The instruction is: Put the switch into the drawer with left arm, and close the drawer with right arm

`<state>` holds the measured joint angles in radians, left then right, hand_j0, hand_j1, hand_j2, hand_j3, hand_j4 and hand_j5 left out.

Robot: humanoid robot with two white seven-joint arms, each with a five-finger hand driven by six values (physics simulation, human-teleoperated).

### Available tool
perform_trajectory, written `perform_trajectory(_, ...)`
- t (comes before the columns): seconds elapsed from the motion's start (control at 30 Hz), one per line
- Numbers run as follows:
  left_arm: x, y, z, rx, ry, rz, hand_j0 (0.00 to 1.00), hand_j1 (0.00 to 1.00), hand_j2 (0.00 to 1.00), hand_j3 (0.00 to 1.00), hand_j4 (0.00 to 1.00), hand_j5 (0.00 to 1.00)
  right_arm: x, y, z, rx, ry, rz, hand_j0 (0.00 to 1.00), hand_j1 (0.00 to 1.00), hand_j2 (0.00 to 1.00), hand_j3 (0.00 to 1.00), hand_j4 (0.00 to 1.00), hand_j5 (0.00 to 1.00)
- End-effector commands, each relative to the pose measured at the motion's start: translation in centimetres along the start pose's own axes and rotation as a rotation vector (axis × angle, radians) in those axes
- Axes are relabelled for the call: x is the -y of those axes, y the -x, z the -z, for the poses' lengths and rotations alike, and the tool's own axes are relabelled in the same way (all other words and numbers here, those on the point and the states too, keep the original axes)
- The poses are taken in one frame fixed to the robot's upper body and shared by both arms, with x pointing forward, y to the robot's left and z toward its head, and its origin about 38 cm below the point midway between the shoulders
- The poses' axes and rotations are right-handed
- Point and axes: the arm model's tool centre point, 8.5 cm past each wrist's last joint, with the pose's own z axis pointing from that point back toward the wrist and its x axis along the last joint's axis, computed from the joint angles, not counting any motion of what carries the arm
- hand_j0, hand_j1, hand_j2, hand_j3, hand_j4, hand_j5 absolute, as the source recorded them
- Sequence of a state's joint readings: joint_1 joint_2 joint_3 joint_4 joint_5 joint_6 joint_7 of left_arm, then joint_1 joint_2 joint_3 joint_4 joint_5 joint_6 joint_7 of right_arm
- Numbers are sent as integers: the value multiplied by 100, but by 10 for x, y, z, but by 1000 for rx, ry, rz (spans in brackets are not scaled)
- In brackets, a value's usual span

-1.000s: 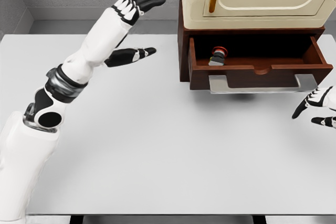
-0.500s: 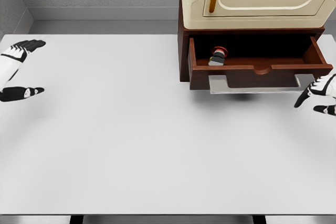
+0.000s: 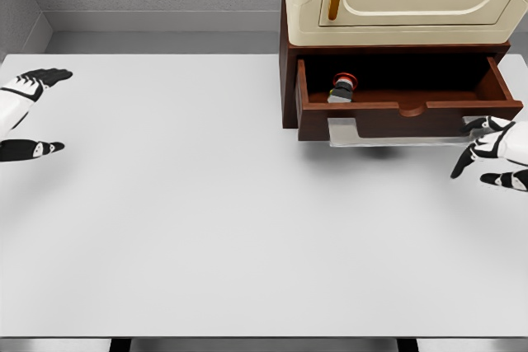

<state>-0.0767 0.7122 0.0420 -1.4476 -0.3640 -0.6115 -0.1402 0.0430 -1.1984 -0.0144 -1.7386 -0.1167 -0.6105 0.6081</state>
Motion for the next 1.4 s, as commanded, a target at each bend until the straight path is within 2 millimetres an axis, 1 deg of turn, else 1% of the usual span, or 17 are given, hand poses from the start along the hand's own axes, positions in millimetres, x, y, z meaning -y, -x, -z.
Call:
perform_trajectory(0.0, 0, 0, 0, 2, 7, -4, 100, 100, 100, 100, 100, 100, 0, 5, -2, -17, -4, 2, 60, 60, 60, 60, 60, 60)
perform_trajectory(0.1, 0, 0, 0, 2, 7, -4, 100, 100, 100, 100, 100, 100, 27, 9, -10, -37, 57, -41, 61, 61, 61, 61, 61, 61)
perform_trajectory(0.17, 1, 0, 0, 1, 8, -5, 100, 100, 100, 100, 100, 100, 53, 10, -17, -52, 117, -85, 61, 61, 61, 61, 61, 61)
perform_trajectory(0.23, 1, -1, 0, 2, 7, -6, 100, 100, 100, 100, 100, 100, 60, 9, -18, -50, 143, -97, 65, 65, 65, 65, 65, 65)
perform_trajectory(0.33, 1, 0, 0, 1, 6, -5, 100, 100, 100, 100, 100, 100, 46, 15, -18, -59, 120, -62, 65, 65, 65, 65, 65, 65)
perform_trajectory(0.4, 1, 0, -1, -2, 6, -6, 100, 100, 100, 100, 100, 100, 40, 25, -25, -93, 117, -35, 59, 59, 59, 59, 59, 59)
perform_trajectory(0.43, 1, 0, -1, -2, 6, -6, 100, 100, 100, 100, 100, 100, 37, 28, -32, -115, 121, -25, 56, 56, 56, 56, 56, 56)
perform_trajectory(0.53, 1, 0, -1, 0, 5, -7, 100, 100, 100, 100, 100, 100, 39, 30, -61, -177, 160, -27, 54, 54, 54, 54, 54, 54)
perform_trajectory(0.6, 1, 0, -1, 0, 5, -7, 100, 100, 100, 100, 100, 100, 27, 30, -68, -197, 145, -5, 54, 54, 54, 54, 54, 54)
perform_trajectory(0.63, 1, 0, -1, -2, 6, -7, 100, 100, 100, 100, 100, 100, 16, 30, -66, -194, 121, 14, 54, 54, 54, 54, 54, 54)
perform_trajectory(0.7, 1, 0, -1, -2, 4, -7, 100, 100, 100, 100, 100, 100, 7, 26, -61, -182, 89, 21, 54, 54, 54, 54, 54, 54)
perform_trajectory(0.8, 2, 0, -1, -1, 5, -9, 100, 100, 100, 100, 100, 100, 1, 24, -57, -171, 71, 28, 55, 55, 55, 55, 55, 55)
perform_trajectory(0.9, 2, -1, 0, 0, 4, -10, 100, 100, 100, 100, 100, 100, -24, 25, -47, -159, -4, 67, 55, 55, 55, 55, 55, 55)
perform_trajectory(1.03, 1, 0, 0, 0, 2, -10, 100, 100, 100, 100, 100, 100, -31, 15, -31, -124, -67, 32, 55, 55, 55, 55, 55, 55)
perform_trajectory(1.1, 2, -1, -1, 0, 4, -12, 100, 100, 100, 100, 100, 100, -32, 15, -28, -121, -78, 20, 55, 55, 55, 55, 55, 55)
perform_trajectory(1.23, 2, 0, -1, -1, 4, -10, 100, 100, 100, 100, 100, 100, -29, 14, -7, -76, -85, 6, 55, 55, 55, 55, 55, 55)
perform_trajectory(1.37, 2, 0, -1, -2, 4, -12, 100, 100, 100, 100, 100, 100, -30, 15, -5, -76, -88, 0, 55, 55, 55, 55, 55, 55)
